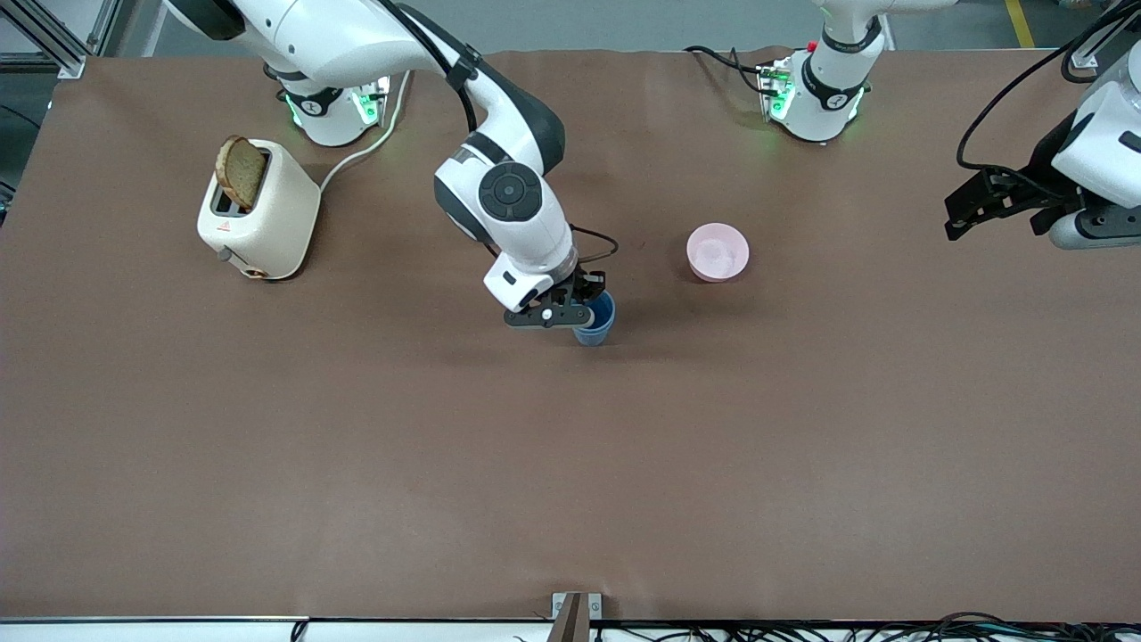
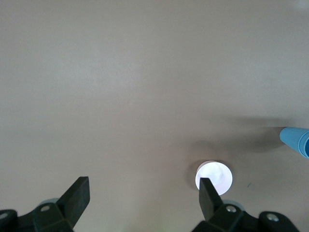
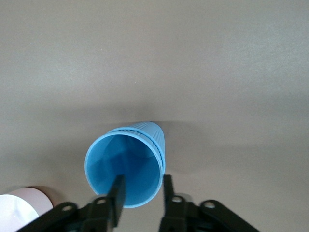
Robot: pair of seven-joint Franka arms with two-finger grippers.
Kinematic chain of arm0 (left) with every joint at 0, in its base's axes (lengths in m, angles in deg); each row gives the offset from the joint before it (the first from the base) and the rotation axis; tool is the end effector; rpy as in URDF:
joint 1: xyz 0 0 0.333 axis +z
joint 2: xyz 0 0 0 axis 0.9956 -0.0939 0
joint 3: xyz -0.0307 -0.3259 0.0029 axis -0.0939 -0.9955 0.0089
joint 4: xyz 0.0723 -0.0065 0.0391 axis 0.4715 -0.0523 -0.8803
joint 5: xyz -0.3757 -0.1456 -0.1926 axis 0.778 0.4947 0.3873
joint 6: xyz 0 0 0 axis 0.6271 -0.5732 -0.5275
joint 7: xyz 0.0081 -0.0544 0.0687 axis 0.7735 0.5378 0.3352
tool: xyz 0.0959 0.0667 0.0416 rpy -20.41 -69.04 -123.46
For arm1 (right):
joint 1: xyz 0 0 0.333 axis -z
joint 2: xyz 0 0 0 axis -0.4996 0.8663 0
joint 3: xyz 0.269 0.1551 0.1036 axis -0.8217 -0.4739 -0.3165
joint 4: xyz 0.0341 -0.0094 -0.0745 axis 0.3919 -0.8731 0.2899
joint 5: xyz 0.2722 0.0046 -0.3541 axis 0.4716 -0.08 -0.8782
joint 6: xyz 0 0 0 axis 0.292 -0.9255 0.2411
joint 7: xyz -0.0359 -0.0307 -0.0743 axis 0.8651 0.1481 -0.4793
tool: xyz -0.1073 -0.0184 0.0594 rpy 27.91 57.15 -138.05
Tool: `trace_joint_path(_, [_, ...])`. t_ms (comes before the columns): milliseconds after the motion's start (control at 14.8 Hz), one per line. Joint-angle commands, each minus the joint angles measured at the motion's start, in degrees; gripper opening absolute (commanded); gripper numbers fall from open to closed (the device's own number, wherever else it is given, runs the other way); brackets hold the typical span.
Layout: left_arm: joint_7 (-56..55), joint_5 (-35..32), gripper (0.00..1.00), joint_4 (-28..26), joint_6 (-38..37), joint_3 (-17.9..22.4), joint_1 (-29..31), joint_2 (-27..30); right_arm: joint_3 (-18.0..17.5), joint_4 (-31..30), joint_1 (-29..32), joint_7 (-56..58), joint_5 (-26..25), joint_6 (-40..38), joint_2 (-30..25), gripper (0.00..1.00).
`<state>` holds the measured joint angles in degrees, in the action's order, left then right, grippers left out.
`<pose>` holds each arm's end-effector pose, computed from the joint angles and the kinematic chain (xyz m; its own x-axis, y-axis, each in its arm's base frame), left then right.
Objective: Stack blue cups with both arms
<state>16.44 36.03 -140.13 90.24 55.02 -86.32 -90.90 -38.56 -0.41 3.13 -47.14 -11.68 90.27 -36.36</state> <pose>0.6056 -0.0842 0.6501 0.9994 0.0303 0.0157 0.0307 -0.9992 -0.0260 0.5526 0.5383 0.3006 0.9990 -0.0335 -0.0290 -0.0379 -0.9848 -0.1694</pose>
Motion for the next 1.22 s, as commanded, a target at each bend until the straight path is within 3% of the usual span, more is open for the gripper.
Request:
trace_joint_path(0, [1.65,0.2,1.0,-0.31,-0.4,0.24,0.12,0.97,0.11,0.16,0.65,-0.24,-1.26,-2.33,-2.3,1.0])
trace_joint_path(203, [1.65,0.11,1.0,0.31,-0.32,0.15,0.12,0.18,0.2,0.25,6.33,0.19,-7.3,-13.38,-11.51,1.0])
trace_joint_path(542, [2.17,0.29,1.0,0.49,-0.32,-0.02,0.12,0.18,0.11,0.08,20.48,1.68,-7.32,-24.38,-24.79,1.0])
trace_joint_path(678, [5.75,0.46,1.0,0.4,-0.4,0.06,0.12,0.26,1.07,0.43,26.37,15.92,-6.71,-30.35,-29.1,1.0])
trace_joint_path(746, [7.61,0.64,1.0,0.22,-0.49,0.06,0.21,0.26,3.77,0.52,27.62,22.19,-5.66,-33.52,-30.51,1.0])
trace_joint_path(881, [7.27,0.73,1.0,0.13,-1.28,0.06,0.21,0.35,15.16,0.25,27.37,28.29,2.91,-35.92,-33.94,1.0])
trace_joint_path(949, [7.19,0.73,1.0,0.13,-1.28,0.06,0.12,0.35,18.97,0.17,27.28,33.54,4.96,-37.14,-34.74,1.0])
trace_joint_path(1153, [7.19,0.81,1.0,0.4,-1.19,0.06,0.21,0.26,24.18,0.16,27.54,45.09,5.16,-39.08,-35.71,1.0])
